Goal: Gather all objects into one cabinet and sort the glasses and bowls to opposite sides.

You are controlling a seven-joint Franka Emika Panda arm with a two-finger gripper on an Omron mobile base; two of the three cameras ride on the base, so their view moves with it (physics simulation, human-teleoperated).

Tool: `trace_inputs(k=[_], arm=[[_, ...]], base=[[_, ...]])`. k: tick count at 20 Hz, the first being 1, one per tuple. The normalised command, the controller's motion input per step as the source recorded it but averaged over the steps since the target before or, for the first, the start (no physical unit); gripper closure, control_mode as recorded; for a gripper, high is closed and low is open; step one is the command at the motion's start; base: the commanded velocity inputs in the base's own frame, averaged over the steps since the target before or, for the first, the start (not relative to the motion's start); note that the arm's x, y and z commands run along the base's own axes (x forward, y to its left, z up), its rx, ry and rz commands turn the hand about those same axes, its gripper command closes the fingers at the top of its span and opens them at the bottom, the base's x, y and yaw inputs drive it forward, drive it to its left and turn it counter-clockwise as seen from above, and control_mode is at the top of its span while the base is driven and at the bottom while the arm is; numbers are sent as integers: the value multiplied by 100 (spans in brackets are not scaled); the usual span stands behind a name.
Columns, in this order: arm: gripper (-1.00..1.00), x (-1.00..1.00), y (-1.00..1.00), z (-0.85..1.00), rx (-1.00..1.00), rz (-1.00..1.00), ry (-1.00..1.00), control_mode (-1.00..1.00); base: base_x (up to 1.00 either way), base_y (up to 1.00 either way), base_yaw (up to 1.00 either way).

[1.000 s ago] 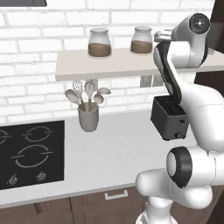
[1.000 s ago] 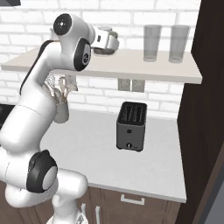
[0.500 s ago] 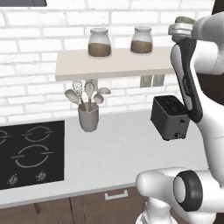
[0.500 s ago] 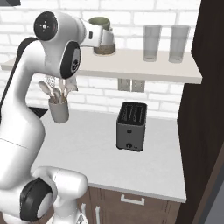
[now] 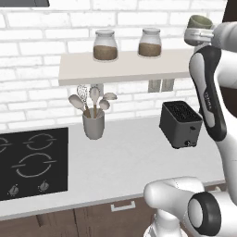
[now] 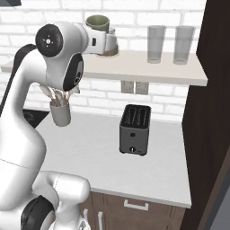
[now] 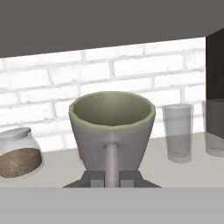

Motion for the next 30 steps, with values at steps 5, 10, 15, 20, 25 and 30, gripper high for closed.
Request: trace_inputs(k=[5, 10, 15, 20, 25, 30], arm=[[100, 0, 0, 0, 0, 0, 0, -100], [100, -9, 1, -5, 0, 0, 4, 100], [100, 0, 0, 0, 0, 0, 0, 100], [100, 0, 0, 0, 0, 0, 0, 100], [100, 0, 0, 0, 0, 0, 0, 100], [100, 0, 0, 0, 0, 0, 0, 100]], base=[[0, 0, 0], [-17, 6, 3], [-69, 18, 7], [-79, 32, 13], [-66, 28, 30], [-54, 16, 41]])
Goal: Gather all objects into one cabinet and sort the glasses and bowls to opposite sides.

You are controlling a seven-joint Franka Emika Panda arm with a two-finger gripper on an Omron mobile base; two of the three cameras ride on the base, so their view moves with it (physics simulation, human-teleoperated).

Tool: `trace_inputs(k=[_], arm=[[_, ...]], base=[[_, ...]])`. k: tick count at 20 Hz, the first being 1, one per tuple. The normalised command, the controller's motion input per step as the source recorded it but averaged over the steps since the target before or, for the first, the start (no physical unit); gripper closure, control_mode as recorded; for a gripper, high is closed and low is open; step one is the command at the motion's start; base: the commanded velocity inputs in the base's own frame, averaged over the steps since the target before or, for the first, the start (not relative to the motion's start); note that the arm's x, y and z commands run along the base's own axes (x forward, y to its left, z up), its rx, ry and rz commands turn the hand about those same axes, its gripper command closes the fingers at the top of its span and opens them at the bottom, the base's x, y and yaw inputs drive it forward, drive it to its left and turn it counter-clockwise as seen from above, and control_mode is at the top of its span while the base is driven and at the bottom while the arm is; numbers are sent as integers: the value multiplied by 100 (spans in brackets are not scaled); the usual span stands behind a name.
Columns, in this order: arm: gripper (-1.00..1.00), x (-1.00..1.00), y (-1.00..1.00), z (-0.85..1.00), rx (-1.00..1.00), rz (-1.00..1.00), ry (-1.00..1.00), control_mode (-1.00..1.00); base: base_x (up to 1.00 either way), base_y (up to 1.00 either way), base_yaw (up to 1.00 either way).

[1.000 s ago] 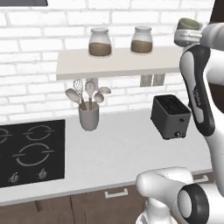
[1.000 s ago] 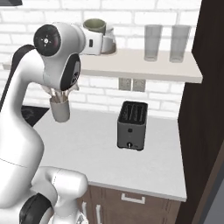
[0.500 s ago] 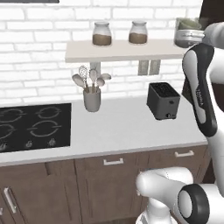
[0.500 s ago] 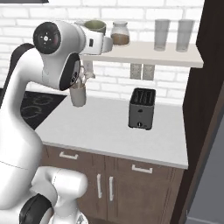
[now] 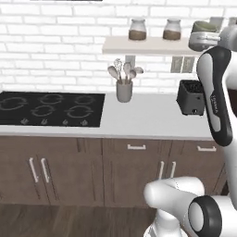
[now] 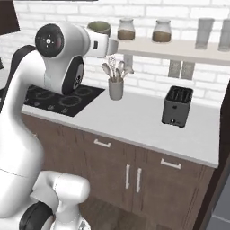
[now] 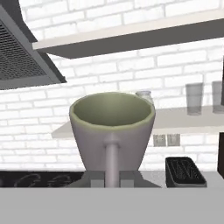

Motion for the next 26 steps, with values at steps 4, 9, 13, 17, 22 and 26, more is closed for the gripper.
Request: trace_inputs(k=[4, 9, 13, 17, 22, 26], arm=[[100, 0, 0, 0, 0, 0, 0, 100], [100, 0, 0, 0, 0, 0, 0, 100], [100, 0, 0, 0, 0, 0, 0, 100], [100, 0, 0, 0, 0, 0, 0, 100], [100, 0, 0, 0, 0, 0, 0, 100], [100, 0, 0, 0, 0, 0, 0, 100]], base=[[-51, 27, 43], [-56, 30, 45], [-37, 62, 39], [0, 90, 26], [0, 78, 33], [-15, 63, 46]])
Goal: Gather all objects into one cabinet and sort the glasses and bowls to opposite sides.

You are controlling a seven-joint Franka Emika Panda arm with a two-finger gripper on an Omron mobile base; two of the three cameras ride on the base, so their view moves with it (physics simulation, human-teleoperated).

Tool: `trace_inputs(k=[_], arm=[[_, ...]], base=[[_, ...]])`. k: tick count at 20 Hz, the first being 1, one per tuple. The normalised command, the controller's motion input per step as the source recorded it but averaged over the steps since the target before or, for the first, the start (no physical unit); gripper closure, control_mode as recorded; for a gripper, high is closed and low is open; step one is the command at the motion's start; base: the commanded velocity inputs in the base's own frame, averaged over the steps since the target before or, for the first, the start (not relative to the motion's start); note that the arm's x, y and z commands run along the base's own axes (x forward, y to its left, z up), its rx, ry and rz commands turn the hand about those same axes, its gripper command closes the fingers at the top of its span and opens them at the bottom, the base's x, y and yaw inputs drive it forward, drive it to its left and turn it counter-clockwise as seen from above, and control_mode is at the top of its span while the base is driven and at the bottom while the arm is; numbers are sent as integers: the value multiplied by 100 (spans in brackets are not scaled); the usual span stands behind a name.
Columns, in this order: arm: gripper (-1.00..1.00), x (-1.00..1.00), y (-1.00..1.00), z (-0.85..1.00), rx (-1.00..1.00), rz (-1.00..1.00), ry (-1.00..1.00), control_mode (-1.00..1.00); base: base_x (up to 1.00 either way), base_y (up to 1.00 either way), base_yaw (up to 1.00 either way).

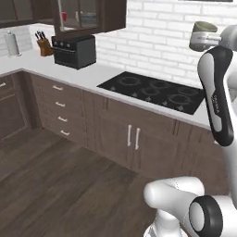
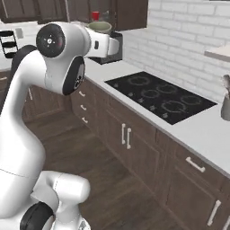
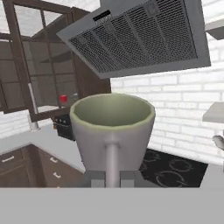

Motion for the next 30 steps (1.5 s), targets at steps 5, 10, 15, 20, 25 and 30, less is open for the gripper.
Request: trace_inputs(k=[5, 10, 15, 20, 25, 30], arm=[[100, 0, 0, 0, 0, 0, 0, 100], [100, 0, 0, 0, 0, 0, 0, 100], [100, 0, 0, 0, 0, 0, 0, 100], [100, 0, 0, 0, 0, 0, 0, 100], [100, 0, 0, 0, 0, 0, 0, 100], [100, 0, 0, 0, 0, 0, 0, 100]], base=[[-11, 59, 45], [1, 50, 37], [13, 55, 25], [18, 48, 21], [41, 56, 24], [92, 52, 28]])
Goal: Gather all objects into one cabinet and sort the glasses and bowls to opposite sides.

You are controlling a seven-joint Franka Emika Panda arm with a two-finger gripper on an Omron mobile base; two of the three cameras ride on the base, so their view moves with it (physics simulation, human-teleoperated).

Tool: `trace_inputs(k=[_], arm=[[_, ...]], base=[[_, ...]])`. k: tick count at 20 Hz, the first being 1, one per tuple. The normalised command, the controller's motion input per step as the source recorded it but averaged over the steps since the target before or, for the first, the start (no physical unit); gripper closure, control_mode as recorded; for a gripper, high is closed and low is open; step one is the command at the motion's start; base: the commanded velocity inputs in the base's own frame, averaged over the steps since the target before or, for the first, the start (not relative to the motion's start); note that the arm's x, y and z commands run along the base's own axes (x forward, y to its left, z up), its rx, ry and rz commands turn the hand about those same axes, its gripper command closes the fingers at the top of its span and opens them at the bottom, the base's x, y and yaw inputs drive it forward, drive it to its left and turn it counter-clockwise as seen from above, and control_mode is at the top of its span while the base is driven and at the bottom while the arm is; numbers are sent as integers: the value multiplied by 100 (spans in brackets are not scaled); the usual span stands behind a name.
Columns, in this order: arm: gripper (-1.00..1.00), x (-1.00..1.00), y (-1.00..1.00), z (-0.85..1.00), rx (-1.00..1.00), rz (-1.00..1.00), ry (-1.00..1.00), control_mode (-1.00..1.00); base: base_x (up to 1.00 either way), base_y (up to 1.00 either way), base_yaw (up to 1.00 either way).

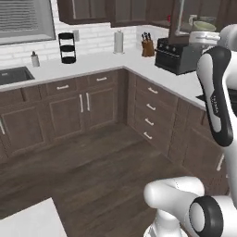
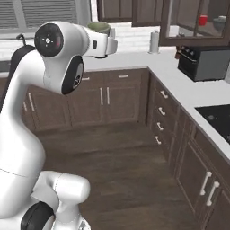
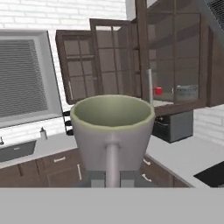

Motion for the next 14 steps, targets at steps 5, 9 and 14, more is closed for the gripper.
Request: trace_inputs(k=[5, 9, 14], arm=[[100, 0, 0, 0, 0, 0, 0, 100], [100, 0, 0, 0, 0, 0, 0, 100], [100, 0, 0, 0, 0, 0, 0, 100]], base=[[100, 17, 27], [100, 6, 27], [100, -2, 33]])
